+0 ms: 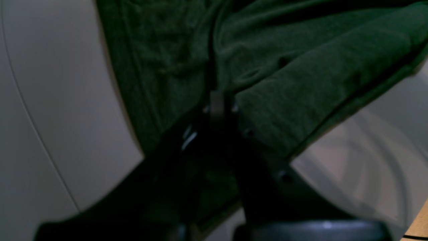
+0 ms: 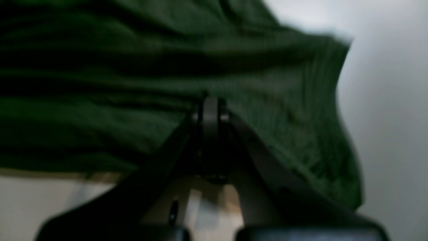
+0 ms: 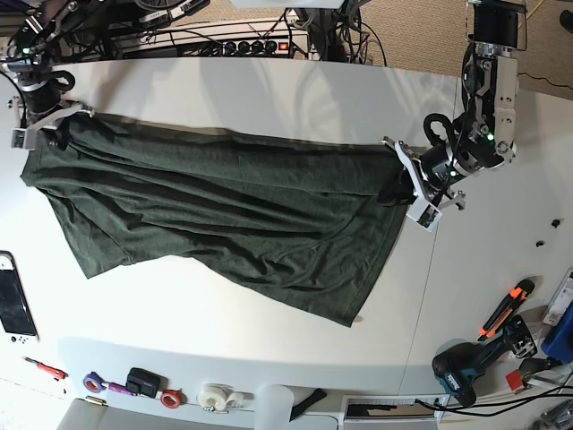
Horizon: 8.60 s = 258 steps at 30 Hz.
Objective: Layout the t-shirt on the table in an organized manner, then fold the t-shirt properly
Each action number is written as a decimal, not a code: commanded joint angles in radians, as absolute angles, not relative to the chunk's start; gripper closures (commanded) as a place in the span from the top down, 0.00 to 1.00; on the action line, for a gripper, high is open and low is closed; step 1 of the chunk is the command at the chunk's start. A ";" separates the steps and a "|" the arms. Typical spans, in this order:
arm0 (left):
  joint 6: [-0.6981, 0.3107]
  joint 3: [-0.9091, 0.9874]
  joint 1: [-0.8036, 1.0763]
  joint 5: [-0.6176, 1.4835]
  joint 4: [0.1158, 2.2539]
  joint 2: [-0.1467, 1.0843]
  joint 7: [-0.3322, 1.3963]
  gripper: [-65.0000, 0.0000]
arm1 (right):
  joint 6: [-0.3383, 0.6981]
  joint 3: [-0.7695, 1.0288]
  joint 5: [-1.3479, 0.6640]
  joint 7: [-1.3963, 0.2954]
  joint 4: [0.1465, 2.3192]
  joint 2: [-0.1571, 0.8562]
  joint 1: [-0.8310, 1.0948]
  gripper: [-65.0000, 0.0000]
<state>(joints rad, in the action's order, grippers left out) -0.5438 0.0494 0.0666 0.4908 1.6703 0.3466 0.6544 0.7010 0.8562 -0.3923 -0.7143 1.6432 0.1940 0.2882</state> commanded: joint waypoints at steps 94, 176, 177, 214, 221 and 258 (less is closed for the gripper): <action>-0.406 0.620 0.309 0.588 2.140 0.491 0.697 0.32 | 0.698 1.034 -0.748 -0.879 1.844 0.383 0.221 0.31; -0.507 0.036 -0.682 0.868 0.477 0.316 0.767 0.20 | 0.698 0.493 -0.429 -0.567 0.491 0.504 -0.557 0.00; -0.507 0.036 -0.682 0.868 0.480 0.319 0.747 0.07 | 0.698 0.493 -0.429 -0.566 0.491 0.504 -0.557 0.00; -0.698 0.038 -0.491 1.484 0.769 0.602 1.358 0.00 | 0.698 0.689 -1.110 -1.185 1.246 0.496 -0.110 0.00; -0.698 0.038 -0.371 1.484 0.834 0.621 1.372 0.00 | 0.698 0.689 -1.110 -1.236 1.251 0.496 -0.054 0.00; -0.698 0.231 -0.497 1.484 0.950 0.649 1.292 0.36 | 0.698 0.762 -1.120 -1.254 1.251 0.499 -0.160 0.32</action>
<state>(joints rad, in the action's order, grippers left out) -0.6964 0.2256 -0.4702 1.4555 0.9356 0.6315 1.3075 0.6930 0.7567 -1.0889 -1.2755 1.2324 0.4679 -0.1425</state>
